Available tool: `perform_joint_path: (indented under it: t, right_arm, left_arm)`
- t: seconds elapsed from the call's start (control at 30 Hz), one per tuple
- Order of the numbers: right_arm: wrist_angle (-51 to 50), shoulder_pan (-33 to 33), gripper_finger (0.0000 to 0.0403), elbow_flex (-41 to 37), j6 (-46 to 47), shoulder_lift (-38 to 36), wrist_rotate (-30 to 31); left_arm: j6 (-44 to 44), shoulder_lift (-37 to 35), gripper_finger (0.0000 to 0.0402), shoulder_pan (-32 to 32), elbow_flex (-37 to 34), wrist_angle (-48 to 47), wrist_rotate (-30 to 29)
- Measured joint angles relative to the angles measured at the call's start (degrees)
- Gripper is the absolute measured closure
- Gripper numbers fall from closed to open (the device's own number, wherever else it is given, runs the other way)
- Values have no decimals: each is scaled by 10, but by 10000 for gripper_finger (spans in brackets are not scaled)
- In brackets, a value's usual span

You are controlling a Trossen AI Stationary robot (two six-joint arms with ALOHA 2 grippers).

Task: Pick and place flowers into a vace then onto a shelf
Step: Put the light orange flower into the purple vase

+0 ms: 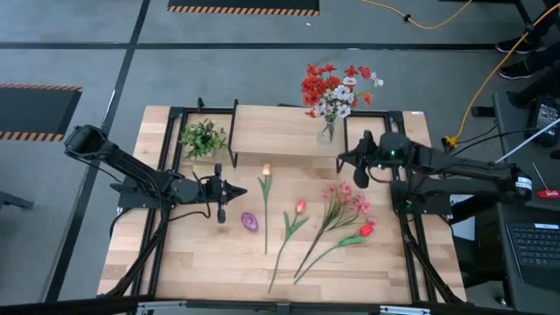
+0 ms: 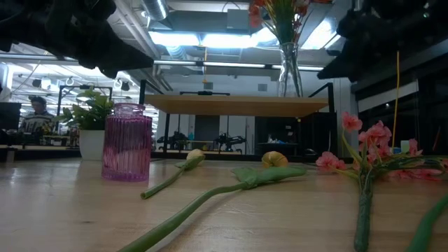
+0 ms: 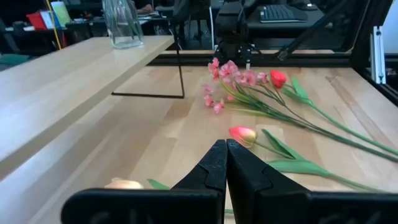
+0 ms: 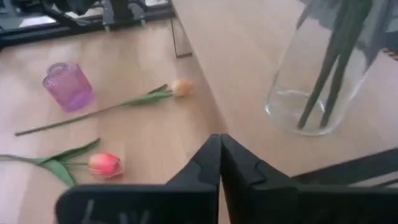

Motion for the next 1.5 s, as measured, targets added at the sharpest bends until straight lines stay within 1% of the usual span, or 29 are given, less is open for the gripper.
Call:
perform_joint_path:
  t: [0.07, 0.13, 0.27, 0.43, 0.6, 0.73, 0.9, 0.97, 1.1, 1.2, 1.33, 1.5]
  right_arm:
    - [24, 25, 391, -22, 10, -4, 21]
    - [54, 51, 397, -37, 10, -6, 29]
    - [96, 96, 398, -49, -10, -19, 31]
    - [134, 136, 395, -64, -8, -14, 55]
    - [176, 175, 400, -90, -20, -14, 92]
    - [182, 200, 399, -98, -21, -13, 99]
    - [182, 221, 398, -103, -29, -12, 108]
    - [184, 232, 398, -103, -39, -12, 109]
    - [188, 255, 398, -103, -60, -11, 121]
    - [189, 275, 398, -103, -62, -9, 123]
    - [191, 303, 398, -103, -64, -3, 123]
    - [193, 326, 398, -103, -65, 6, 122]
  left_arm:
    - [-7, 4, 400, 0, 0, 0, 5]
    - [-12, 13, 400, 0, 5, -9, 7]
    - [-32, 42, 400, 1, 56, -77, 7]
    - [-58, 103, 399, 1, 149, -190, 3]
    - [-99, 185, 400, 0, 243, -250, -5]
    - [-103, 255, 400, -1, 332, -304, 19]
    - [-170, 324, 397, 8, 429, -366, 33]
    - [-194, 350, 397, 10, 467, -381, 52]
    - [-198, 404, 399, 5, 544, -396, 85]
    - [-186, 439, 400, 1, 594, -434, 89]
    - [-225, 466, 397, -4, 627, -494, 89]
    - [-281, 470, 397, -4, 634, -540, 89]
